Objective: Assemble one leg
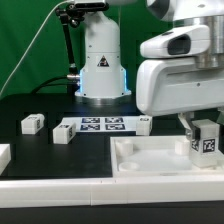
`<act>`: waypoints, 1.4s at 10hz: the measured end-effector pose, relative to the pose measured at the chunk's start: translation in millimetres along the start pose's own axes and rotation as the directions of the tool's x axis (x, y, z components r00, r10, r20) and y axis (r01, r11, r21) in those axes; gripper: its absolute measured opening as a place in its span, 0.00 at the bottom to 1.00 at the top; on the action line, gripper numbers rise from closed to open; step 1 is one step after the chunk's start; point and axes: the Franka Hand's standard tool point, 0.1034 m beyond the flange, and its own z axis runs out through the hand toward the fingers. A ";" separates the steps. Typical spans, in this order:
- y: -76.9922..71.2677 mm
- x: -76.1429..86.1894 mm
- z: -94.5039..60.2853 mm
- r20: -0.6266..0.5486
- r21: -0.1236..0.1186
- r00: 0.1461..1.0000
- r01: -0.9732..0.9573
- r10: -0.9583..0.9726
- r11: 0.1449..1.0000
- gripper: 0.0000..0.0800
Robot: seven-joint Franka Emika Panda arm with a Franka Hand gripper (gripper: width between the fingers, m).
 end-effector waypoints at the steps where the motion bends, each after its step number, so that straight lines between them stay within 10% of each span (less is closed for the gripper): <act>1: 0.6 -0.1 0.1 0.000 0.007 0.995 -0.101 0.101 0.995 0.36; 7: 4.1 -0.4 1.5 -0.007 0.026 0.619 -0.785 0.785 0.619 0.36; 9: 1.9 -1.2 2.1 -0.019 0.031 0.351 -0.936 0.936 0.351 0.36; 14: 1.4 -3.4 2.8 0.013 0.035 -0.031 -0.999 0.999 -0.031 0.37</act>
Offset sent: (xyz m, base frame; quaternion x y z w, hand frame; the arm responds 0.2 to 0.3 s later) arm -0.0114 0.0068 -0.0108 0.0340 0.0024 0.3879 0.9211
